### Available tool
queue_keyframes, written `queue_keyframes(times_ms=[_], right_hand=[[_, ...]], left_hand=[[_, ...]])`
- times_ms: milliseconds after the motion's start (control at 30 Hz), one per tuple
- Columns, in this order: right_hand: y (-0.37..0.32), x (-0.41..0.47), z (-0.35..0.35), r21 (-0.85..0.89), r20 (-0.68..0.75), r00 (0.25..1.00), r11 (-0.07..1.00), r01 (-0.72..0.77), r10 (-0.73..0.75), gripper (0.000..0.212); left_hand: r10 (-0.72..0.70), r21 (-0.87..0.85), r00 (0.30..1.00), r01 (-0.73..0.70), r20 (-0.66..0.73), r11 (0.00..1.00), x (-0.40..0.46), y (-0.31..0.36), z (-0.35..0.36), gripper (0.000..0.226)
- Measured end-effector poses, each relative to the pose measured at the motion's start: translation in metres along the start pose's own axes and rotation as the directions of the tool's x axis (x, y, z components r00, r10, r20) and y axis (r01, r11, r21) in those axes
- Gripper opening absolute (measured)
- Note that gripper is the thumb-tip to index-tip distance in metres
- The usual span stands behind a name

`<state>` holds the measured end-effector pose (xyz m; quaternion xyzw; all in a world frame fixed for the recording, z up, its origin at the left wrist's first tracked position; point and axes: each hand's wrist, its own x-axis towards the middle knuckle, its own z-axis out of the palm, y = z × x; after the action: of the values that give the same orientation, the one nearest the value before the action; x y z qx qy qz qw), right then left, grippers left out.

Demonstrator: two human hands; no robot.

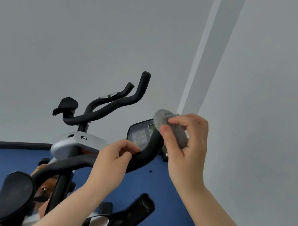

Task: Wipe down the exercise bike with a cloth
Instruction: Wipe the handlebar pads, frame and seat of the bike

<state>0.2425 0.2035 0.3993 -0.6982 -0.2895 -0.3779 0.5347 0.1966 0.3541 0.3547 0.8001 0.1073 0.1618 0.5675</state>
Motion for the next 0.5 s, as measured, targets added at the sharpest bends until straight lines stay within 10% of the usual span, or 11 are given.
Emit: queue_keyframes(times_ms=[233, 367, 500], right_hand=[[0.024, -0.047, -0.015, 0.003, 0.284, 0.958, 0.999, 0.041, -0.041, 0.022], [0.024, -0.007, -0.015, 0.107, 0.002, 0.987, 0.981, 0.161, -0.162, 0.024], [0.028, -0.03, 0.002, 0.096, 0.088, 0.994, 0.993, 0.064, -0.072, 0.03]], left_hand=[[0.032, 0.023, 0.997, -0.03, -0.073, 0.999, -0.002, -0.001, 0.007, 0.044], [0.021, 0.032, 0.995, -0.018, -0.102, 0.999, -0.002, -0.005, 0.01, 0.039], [0.023, 0.032, 0.993, -0.019, -0.119, 0.999, -0.006, -0.004, 0.011, 0.038]])
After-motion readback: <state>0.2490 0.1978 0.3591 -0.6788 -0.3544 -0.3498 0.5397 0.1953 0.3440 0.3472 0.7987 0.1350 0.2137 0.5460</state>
